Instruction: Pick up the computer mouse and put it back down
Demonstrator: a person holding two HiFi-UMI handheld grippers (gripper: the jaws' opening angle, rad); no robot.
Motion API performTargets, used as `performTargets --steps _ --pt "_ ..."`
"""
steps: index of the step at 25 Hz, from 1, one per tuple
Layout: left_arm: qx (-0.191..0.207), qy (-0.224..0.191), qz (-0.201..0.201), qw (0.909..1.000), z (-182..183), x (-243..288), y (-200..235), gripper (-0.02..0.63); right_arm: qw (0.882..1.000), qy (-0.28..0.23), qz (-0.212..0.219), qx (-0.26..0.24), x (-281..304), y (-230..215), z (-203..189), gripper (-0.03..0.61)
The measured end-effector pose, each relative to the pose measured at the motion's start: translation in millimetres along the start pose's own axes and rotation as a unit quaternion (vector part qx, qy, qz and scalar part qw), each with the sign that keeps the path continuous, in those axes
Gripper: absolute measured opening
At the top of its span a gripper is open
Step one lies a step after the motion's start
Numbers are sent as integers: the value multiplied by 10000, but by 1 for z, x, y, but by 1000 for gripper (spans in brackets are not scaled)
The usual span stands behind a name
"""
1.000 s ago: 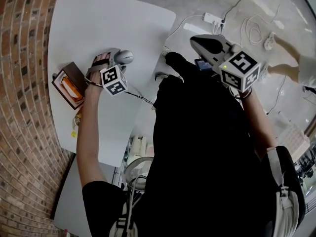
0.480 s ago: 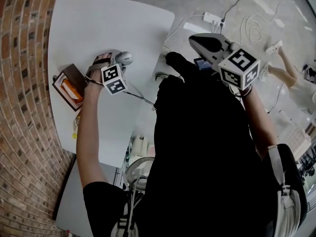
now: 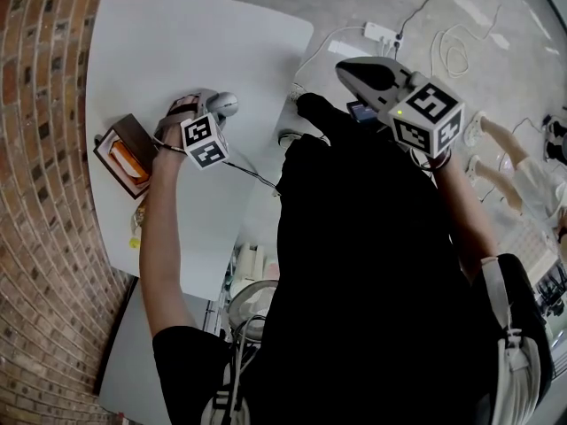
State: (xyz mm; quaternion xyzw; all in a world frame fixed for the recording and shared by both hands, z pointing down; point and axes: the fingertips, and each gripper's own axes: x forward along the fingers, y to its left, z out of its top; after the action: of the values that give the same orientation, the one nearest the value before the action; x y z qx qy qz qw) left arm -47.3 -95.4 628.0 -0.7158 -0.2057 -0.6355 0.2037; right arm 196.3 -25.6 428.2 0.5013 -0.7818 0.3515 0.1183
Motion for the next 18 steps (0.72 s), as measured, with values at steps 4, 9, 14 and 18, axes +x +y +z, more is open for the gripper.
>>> performTargets --steps 4,9,14,18 --pt "-41 -43 -5 10000 2 -1 0 281 10000 -57 -34 25 0 -1 1 15" --pt "-111 -5 -16 9999 0 0 -3 279 9999 -121 -93 45 -2 -5 5 16" --pt "-321 -20 150 9994 -2 -3 -3 278 9996 -235 -141 121 -7 -9 9 17" --pt "-605 -32 148 9981 -6 -8 -7 278 9995 -264 -149 94 -10 -11 12 17"
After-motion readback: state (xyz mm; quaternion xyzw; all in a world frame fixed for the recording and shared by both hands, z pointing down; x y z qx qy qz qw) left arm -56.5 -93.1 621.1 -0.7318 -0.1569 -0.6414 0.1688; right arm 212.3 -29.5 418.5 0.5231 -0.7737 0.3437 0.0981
